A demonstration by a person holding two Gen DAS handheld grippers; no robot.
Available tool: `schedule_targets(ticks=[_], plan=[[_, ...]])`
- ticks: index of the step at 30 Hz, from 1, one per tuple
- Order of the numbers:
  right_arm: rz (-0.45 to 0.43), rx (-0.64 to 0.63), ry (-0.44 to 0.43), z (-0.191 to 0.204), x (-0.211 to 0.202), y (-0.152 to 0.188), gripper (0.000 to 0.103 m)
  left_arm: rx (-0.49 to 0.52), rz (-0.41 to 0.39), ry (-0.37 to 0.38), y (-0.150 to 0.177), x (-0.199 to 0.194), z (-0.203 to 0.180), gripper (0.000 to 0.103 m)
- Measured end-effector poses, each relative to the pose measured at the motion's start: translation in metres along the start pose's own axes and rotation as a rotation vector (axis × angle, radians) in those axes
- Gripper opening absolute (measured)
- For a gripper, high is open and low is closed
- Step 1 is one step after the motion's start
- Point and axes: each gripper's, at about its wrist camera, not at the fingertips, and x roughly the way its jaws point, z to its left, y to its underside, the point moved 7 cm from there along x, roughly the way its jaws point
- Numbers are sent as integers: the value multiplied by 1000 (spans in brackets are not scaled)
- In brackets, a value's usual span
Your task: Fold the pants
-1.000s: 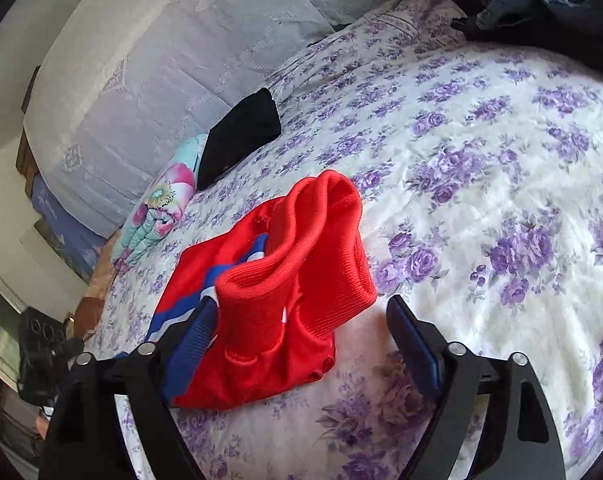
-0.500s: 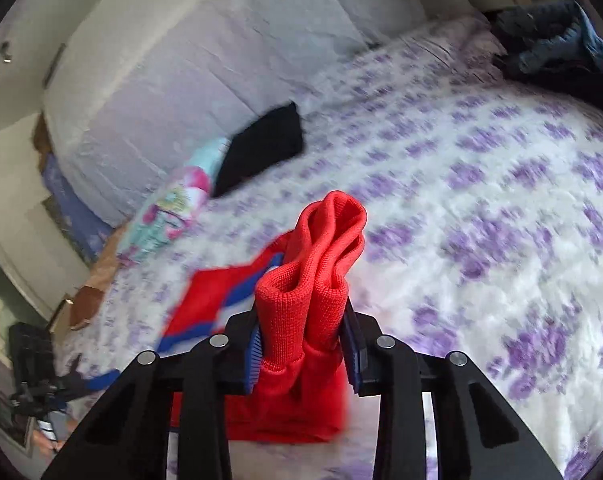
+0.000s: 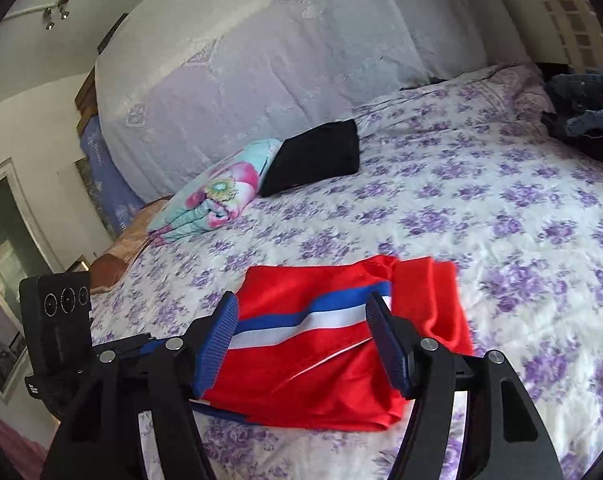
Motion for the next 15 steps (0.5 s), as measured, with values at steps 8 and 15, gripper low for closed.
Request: schedule_targets(ticks=[8, 15], plan=[[86, 54, 17, -18, 17, 28, 77, -42, 111, -65, 28, 16, 17, 90], [9, 130, 30, -37, -18, 20, 85, -83, 83, -116, 13, 0, 28, 92]])
